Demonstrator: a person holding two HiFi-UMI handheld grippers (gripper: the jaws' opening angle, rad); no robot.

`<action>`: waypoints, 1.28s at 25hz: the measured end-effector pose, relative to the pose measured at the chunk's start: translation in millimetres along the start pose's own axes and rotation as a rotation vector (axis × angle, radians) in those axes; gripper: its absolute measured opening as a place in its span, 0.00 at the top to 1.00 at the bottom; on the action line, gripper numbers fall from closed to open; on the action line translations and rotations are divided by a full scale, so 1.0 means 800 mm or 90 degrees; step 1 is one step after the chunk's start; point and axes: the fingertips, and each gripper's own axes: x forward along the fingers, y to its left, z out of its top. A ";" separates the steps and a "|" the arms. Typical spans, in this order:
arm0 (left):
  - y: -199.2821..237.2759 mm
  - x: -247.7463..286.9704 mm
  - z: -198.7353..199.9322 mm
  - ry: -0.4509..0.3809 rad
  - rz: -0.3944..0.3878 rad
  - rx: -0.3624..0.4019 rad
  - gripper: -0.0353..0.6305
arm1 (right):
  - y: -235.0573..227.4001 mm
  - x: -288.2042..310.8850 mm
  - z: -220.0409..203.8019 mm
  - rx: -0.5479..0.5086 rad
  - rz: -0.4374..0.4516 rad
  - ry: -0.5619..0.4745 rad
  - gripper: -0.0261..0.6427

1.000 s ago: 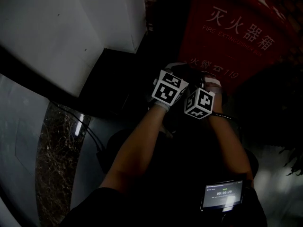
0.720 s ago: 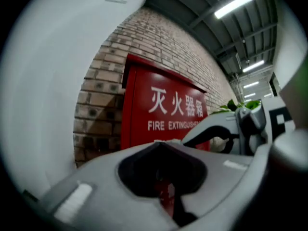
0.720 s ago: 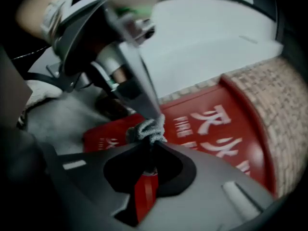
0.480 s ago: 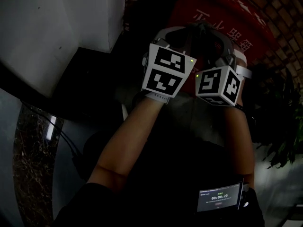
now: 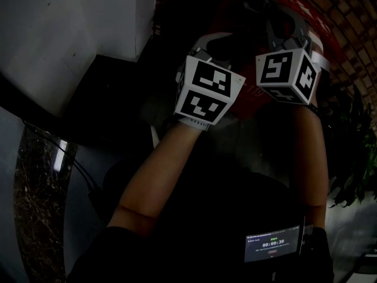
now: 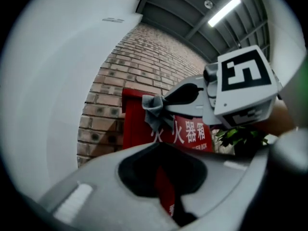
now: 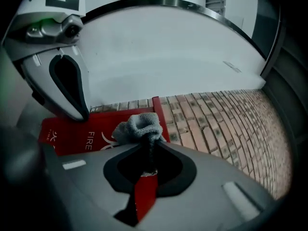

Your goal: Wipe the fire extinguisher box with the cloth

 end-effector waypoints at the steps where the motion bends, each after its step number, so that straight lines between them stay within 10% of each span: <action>1: 0.005 -0.001 -0.003 0.002 0.004 0.000 0.94 | 0.000 0.002 -0.001 0.000 0.000 0.002 0.91; 32: 0.028 -0.008 -0.188 0.124 0.011 -0.060 0.94 | 0.280 -0.003 -0.054 0.070 0.209 0.052 0.91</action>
